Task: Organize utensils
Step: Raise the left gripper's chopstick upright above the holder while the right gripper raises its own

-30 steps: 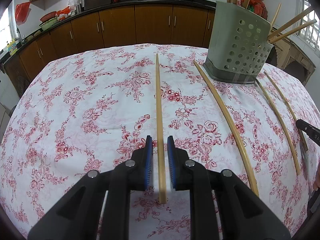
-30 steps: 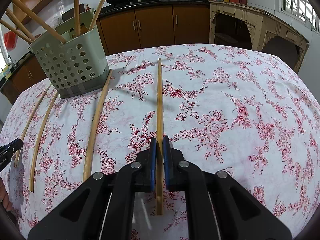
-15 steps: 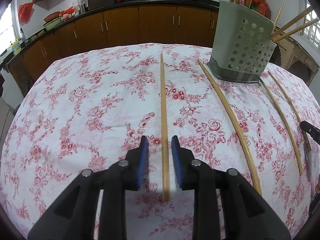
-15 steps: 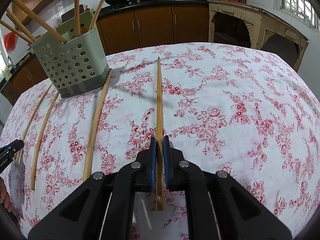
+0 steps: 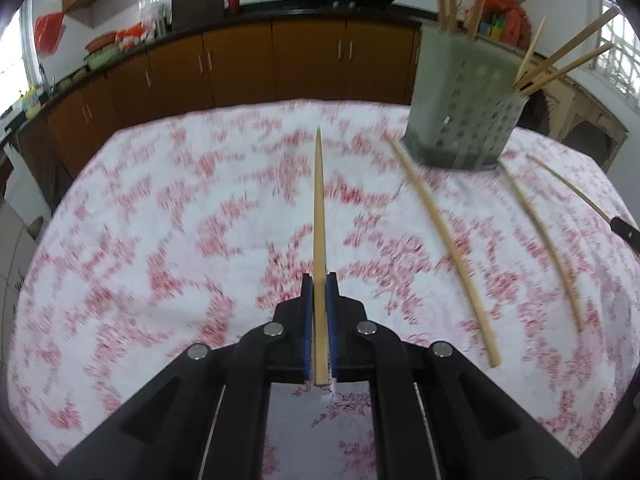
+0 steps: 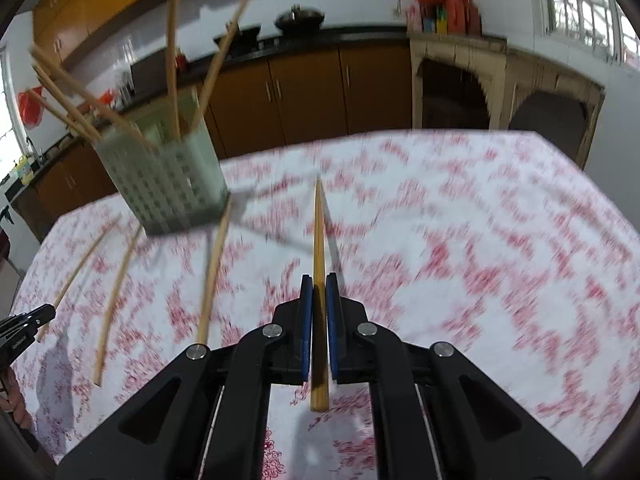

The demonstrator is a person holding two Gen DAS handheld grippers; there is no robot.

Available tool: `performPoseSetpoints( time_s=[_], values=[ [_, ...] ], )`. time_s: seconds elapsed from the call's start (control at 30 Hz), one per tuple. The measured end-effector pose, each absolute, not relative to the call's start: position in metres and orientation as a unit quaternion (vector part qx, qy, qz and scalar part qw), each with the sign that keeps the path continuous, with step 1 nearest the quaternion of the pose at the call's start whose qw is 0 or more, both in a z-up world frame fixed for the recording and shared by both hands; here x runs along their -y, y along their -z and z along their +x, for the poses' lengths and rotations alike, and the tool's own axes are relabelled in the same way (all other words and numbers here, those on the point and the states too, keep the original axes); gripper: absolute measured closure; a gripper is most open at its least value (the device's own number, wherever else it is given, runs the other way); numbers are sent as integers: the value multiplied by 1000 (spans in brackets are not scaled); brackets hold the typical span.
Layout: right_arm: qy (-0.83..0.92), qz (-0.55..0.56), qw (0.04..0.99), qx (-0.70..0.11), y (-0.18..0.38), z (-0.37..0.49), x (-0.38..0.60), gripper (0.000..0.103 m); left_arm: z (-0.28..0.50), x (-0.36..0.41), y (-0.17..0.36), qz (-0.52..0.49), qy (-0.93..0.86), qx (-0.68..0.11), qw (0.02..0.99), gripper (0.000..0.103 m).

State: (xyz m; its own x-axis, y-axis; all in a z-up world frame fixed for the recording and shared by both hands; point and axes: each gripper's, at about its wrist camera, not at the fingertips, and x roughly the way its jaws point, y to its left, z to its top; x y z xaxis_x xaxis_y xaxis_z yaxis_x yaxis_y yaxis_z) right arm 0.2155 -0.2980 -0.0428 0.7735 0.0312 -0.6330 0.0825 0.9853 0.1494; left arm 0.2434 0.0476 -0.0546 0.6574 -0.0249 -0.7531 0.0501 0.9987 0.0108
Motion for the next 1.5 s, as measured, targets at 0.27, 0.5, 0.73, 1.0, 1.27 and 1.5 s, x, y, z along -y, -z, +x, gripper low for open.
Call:
performPoseSetpoints(
  time_s=[0.27, 0.5, 0.73, 1.0, 1.27, 1.5],
  values=[
    [10, 66, 965, -253, -13, 196, 300, 96, 222, -49, -10, 22, 41, -335, 941, 95],
    [0, 70, 977, -200, -50, 188, 300, 96, 217, -52, -62, -6, 58, -276, 959, 95],
    [-3, 80, 979, -187, -64, 189, 303, 96, 220, -53, -90, -11, 58, -251, 966, 95],
    [-24, 101, 979, -176, -99, 190, 309, 96, 216, -44, -125, -3, 68, -222, 973, 95],
    [-80, 130, 981, -123, -167, 181, 314, 96, 204, -23, -194, -18, 109, -163, 980, 95],
    [-107, 127, 983, -83, -204, 186, 304, 96, 204, 8, -238, -29, 134, -126, 982, 95]
  ],
)
